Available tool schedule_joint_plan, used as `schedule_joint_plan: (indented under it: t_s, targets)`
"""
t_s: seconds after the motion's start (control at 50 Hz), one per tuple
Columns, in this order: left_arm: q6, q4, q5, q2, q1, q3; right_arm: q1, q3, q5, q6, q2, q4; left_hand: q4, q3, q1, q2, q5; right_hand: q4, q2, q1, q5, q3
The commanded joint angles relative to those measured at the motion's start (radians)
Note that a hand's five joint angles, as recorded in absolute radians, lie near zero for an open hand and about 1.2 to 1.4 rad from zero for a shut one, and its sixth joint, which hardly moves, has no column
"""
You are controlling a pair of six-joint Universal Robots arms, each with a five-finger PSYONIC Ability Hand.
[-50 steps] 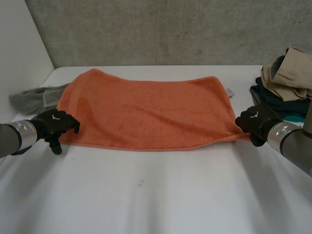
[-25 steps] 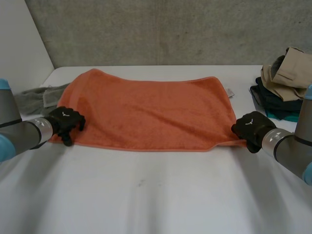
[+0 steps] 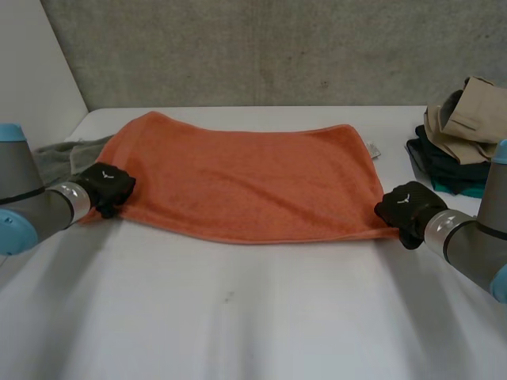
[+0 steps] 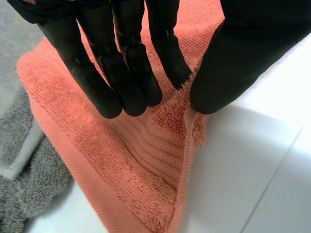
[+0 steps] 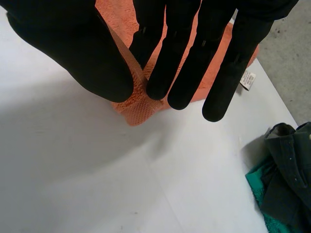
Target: Fold the laundry.
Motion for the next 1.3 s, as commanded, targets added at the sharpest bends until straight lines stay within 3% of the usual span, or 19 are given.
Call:
schedule_joint_plan:
  t_s: [0.02,0.16,0.3,0.34,0.5,0.66,0.8,0.98,1.12,1.14,1.16,1.18,1.2,1.3]
  targets:
    - [0.006,-0.025,-0.005,0.059,0.001,-0.047,0.001,-0.006,0.003,-0.002,-0.011,0.011,0.205,0.21,0.27,0.203,0.248,0.197,0.207,0.287,0.196,0.207]
    - [0.096,-0.186,-0.012,0.236,0.022,-0.257,-0.015,0.001,-0.005,-0.063,-0.066,0.162,0.205,0.21,0.27,0.203,0.248,0.197,0.207,0.287,0.196,0.207]
    - [0.28,-0.419,-0.109,0.404,0.067,-0.51,-0.099,0.005,0.003,-0.415,-0.109,0.657,0.205,0.21,0.27,0.203,0.248,0.197,0.207,0.287,0.196,0.207]
    - [0.319,-0.45,-0.124,0.429,0.071,-0.546,-0.114,0.001,0.005,-0.464,-0.117,0.684,0.205,0.21,0.27,0.203,0.248,0.197,0.207,0.287,0.196,0.207]
    - [0.337,-0.409,-0.152,0.412,0.039,-0.494,-0.113,-0.064,0.025,-0.367,-0.096,0.577,0.205,0.21,0.27,0.203,0.248,0.197,0.207,0.287,0.196,0.207]
    - [0.109,-0.303,-0.158,0.293,-0.086,-0.192,-0.035,-0.15,0.078,-0.147,-0.021,0.28,0.205,0.21,0.27,0.203,0.248,0.197,0.207,0.287,0.196,0.207]
    - [0.032,-0.209,-0.212,0.1,-0.157,0.113,0.022,-0.225,0.17,-0.051,0.087,0.022,0.205,0.21,0.27,0.203,0.248,0.197,0.207,0.287,0.196,0.207]
    - [0.069,-0.173,-0.333,-0.149,-0.208,0.48,0.07,-0.335,0.232,-0.05,0.222,-0.234,0.205,0.21,0.27,0.203,0.248,0.197,0.207,0.287,0.196,0.207]
    - [0.144,-0.113,-0.327,-0.272,-0.228,0.667,0.102,-0.413,0.282,-0.076,0.306,-0.383,0.205,0.21,0.27,0.203,0.248,0.197,0.207,0.287,0.196,0.207]
    - [0.146,-0.107,-0.321,-0.28,-0.231,0.678,0.105,-0.423,0.285,-0.079,0.316,-0.391,0.202,0.208,0.267,0.2,0.246,-0.158,-0.148,-0.068,-0.159,-0.148]
    - [0.146,-0.099,-0.313,-0.286,-0.235,0.683,0.11,-0.438,0.287,-0.082,0.326,-0.394,-0.06,-0.054,0.005,-0.061,-0.016,-0.664,-0.654,-0.574,-0.666,-0.654]
    - [0.143,-0.087,-0.302,-0.295,-0.246,0.69,0.125,-0.47,0.301,-0.089,0.355,-0.382,-0.824,-0.818,-0.759,-0.826,-0.78,-1.024,-1.014,-0.935,-1.026,-1.014]
    - [0.141,-0.078,-0.298,-0.297,-0.252,0.69,0.134,-0.482,0.314,-0.095,0.366,-0.367,-1.017,-1.011,-0.952,-1.019,-0.973,-1.024,-1.014,-0.935,-1.026,-1.014]
    - [0.118,-0.019,-0.295,-0.272,-0.274,0.669,0.154,-0.522,0.394,-0.106,0.377,-0.262,-1.017,-1.011,-0.952,-1.019,-0.973,-1.024,-1.014,-0.935,-1.026,-1.014]
